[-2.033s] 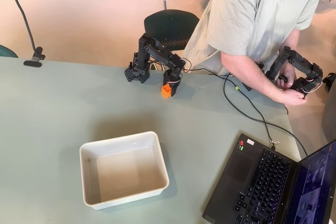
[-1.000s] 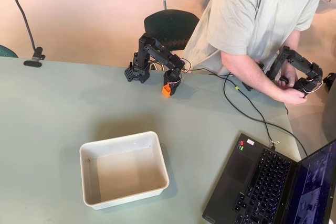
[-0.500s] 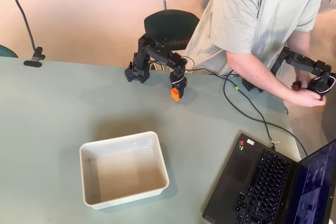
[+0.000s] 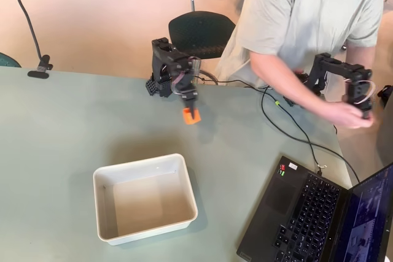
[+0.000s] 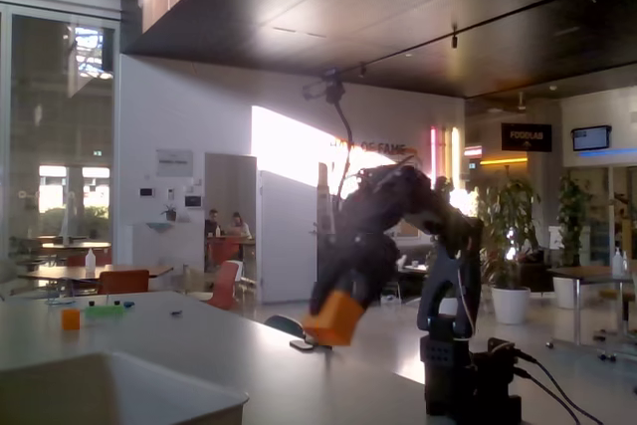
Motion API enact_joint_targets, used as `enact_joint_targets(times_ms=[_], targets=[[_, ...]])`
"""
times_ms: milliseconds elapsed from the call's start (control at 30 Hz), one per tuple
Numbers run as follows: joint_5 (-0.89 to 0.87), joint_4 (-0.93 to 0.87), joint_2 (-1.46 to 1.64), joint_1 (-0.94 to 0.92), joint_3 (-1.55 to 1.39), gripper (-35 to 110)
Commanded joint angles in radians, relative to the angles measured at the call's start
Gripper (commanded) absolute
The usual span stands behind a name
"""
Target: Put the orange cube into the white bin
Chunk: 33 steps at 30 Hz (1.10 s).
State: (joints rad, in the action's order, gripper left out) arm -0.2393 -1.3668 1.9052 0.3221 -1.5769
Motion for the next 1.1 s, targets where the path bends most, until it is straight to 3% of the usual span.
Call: enact_joint_targets(times_ms=[0,200,633,800,1067], targets=[[0.067,0.032,0.020,-0.181,0.041,21],[0.104,0.394,-0.094,-0.416,0.040,21],[0.089,1.144,-0.445,-0.445,0.041,21],[0.084,1.287,-0.488,-0.397,0.041,21],[0.084,1.367,-0.495,-0.308,0.041,21]])
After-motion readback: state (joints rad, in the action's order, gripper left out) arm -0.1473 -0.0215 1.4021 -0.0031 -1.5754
